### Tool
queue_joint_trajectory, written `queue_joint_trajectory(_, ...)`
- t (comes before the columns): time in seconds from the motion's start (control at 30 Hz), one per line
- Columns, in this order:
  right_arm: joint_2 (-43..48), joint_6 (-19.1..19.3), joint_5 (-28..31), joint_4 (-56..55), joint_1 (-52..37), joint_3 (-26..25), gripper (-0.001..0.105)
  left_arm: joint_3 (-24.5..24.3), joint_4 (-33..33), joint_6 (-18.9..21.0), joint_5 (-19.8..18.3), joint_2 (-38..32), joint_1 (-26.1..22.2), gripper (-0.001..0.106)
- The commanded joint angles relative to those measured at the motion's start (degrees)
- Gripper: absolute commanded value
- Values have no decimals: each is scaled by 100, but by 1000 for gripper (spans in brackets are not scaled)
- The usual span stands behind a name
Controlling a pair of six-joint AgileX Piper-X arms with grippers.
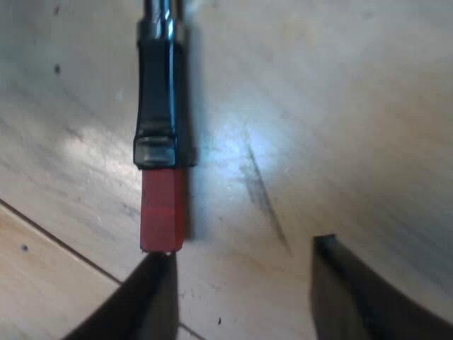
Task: Put the handle in the coffee machine
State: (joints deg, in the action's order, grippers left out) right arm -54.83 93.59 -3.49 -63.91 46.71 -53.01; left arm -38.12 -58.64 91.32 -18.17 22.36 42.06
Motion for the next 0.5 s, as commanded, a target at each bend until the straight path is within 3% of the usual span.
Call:
queue_joint_trajectory(0.03, -468, -5, 30, 8, 184, -44, 23, -15, 56, -28, -5, 11, 41, 63)
queue_joint_trajectory(0.07, -626, -5, 30, 19, 233, -44, 15, -15, 55, -28, -5, 11, 41, 63)
queue_joint_trajectory(0.17, -834, -5, 30, 38, 290, -44, 1, 12, 18, -28, -5, 11, 41, 63)
queue_joint_trajectory(0.33, -1397, -5, 12, 110, 301, -44, 0, 247, 18, -28, -24, 11, 41, 63)
queue_joint_trajectory(0.5, -1715, -241, 7, 281, 301, -44, 0, 466, 35, -28, -503, 11, 41, 63)
